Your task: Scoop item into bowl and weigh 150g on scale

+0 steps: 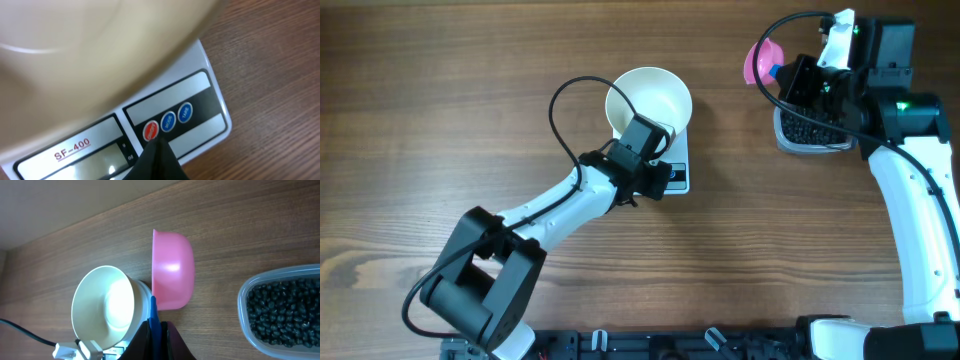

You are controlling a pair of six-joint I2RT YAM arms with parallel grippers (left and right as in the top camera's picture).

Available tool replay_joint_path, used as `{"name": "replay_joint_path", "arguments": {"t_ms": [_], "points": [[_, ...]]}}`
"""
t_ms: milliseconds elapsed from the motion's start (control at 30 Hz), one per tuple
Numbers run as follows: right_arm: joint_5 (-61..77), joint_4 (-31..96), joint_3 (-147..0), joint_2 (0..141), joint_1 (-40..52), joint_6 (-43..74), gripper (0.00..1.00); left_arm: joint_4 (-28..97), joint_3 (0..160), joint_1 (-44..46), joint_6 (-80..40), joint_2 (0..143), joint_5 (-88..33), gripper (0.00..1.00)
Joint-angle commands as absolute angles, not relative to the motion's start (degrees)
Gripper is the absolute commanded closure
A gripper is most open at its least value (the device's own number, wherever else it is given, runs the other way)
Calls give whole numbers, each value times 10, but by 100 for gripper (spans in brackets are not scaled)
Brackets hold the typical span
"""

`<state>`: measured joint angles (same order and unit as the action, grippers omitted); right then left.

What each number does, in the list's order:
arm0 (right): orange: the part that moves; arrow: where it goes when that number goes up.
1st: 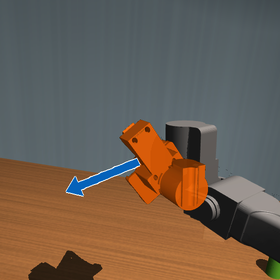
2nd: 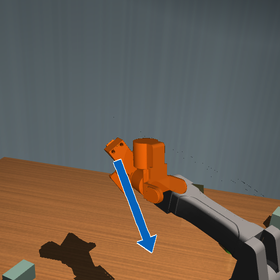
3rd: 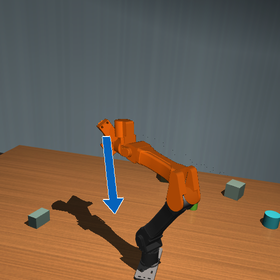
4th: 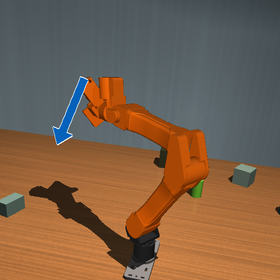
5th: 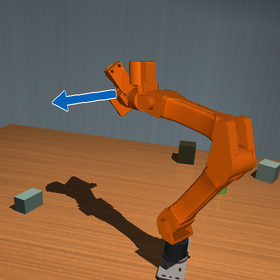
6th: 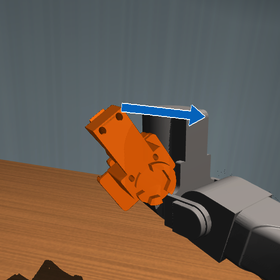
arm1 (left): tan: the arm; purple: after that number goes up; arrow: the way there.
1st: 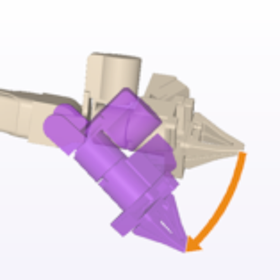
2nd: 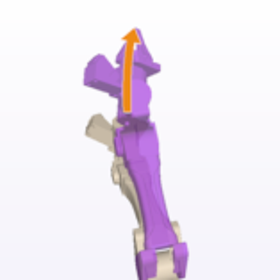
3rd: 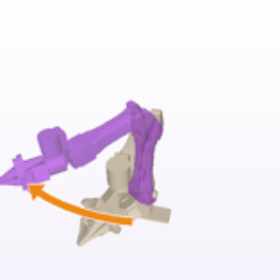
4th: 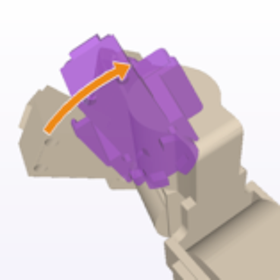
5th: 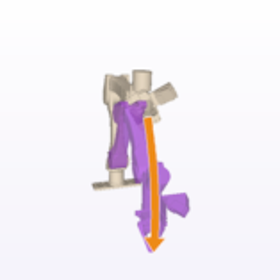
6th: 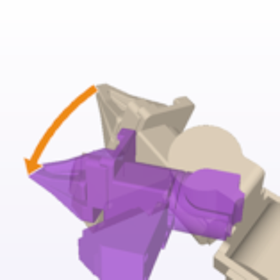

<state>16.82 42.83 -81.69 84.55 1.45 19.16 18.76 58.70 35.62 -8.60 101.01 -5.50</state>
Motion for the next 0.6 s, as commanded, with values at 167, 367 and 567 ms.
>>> {"name": "replay_joint_path", "arguments": {"t_ms": [167,367,567], "points": [[165,427,-827,849,14,182,96,163,581,355,-75,1042,-44,96],[165,427,-827,849,14,182,96,157,581,355,-75,1048,-44,96],[165,427,-827,849,14,182,96,156,581,355,-75,1048,-35,96]]}}
